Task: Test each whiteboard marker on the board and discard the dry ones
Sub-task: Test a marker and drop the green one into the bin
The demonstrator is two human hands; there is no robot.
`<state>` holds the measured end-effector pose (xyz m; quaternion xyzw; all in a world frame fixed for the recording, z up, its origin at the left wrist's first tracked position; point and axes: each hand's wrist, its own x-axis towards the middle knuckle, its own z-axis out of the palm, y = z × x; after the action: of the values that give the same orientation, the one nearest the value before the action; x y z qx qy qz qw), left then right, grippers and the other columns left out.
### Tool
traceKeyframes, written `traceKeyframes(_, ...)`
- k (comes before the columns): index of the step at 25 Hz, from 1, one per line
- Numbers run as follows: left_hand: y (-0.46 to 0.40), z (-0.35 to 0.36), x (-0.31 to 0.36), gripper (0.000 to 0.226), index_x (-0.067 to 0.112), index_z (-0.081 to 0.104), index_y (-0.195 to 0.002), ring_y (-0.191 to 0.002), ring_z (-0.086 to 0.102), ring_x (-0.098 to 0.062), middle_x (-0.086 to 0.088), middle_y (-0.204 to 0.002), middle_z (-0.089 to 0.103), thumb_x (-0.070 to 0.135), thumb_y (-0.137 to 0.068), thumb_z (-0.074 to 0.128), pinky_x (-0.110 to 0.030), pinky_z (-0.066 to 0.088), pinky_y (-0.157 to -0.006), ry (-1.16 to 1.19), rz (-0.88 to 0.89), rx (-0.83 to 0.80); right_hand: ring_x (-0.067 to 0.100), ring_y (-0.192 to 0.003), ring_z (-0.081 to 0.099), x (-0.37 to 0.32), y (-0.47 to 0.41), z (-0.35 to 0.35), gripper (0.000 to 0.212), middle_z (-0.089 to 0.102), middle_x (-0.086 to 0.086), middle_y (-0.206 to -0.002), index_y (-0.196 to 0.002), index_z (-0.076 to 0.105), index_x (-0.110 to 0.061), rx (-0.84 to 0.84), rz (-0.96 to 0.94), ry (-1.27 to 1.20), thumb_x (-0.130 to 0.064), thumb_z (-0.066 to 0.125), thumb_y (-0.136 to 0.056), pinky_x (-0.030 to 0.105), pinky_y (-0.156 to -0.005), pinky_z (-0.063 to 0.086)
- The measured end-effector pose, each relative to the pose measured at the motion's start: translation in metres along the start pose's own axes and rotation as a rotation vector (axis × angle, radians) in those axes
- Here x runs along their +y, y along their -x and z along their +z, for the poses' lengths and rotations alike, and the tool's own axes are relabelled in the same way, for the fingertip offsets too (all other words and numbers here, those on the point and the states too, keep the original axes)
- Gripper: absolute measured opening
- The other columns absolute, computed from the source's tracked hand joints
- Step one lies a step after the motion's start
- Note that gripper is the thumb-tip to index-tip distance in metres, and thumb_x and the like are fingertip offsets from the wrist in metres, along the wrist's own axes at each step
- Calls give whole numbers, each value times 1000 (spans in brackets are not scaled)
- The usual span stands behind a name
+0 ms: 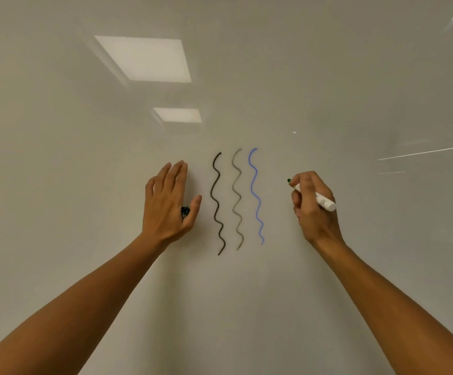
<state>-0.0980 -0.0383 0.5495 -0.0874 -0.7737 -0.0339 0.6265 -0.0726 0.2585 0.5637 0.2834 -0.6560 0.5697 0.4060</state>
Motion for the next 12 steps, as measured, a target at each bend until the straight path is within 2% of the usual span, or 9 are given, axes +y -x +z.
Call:
traceKeyframes(2, -6, 7, -5, 75, 7, 21, -154, -152, 11, -27, -9, -163, 19, 53, -95, 30, -49, 18, -120, -39, 62, -39, 12, -59, 49, -6, -19, 7, 24, 58, 1, -69, -88, 63, -26, 32, -8, 34, -32, 42, -99, 31, -55, 39)
traceKeyframes(4, -9, 13, -11, 77, 7, 15, -156, -153, 3, -26, -9, -165, 9, 53, -95, 28, -53, 14, -121, -54, 73, -74, 11, -57, 50, -9, -38, 11, 14, 66, 0, -74, -91, 61, -28, 60, 20, -13, -26, 48, -97, 30, -55, 38)
traceKeyframes(7, -7, 21, -15, 78, 6, 11, -156, -153, 0, -28, -11, -165, 3, 53, -96, 27, -56, 13, -120, -103, 97, -100, 12, -57, 53, -9, -58, 11, 3, 75, -4, -83, -96, 59, -26, 70, 42, -37, -25, 57, -95, 32, -53, 42)
traceKeyframes(10, -8, 23, -16, 78, 6, 11, -156, -152, 1, -29, -12, -165, 3, 52, -96, 28, -57, 13, -120, -134, 109, -95, 8, -63, 60, -1, -67, 11, 8, 76, -7, -88, -97, 69, -24, 74, -21, 20, -23, 62, -94, 30, -57, 48)
traceKeyframes(12, -9, 25, -16, 78, 6, 10, -156, -152, 1, -29, -12, -165, 2, 52, -96, 27, -57, 13, -120, -147, 107, -92, 12, -60, 59, 6, -69, 13, 12, 77, -7, -89, -97, 73, -22, 75, -32, 9, -22, 60, -96, 32, -57, 47)
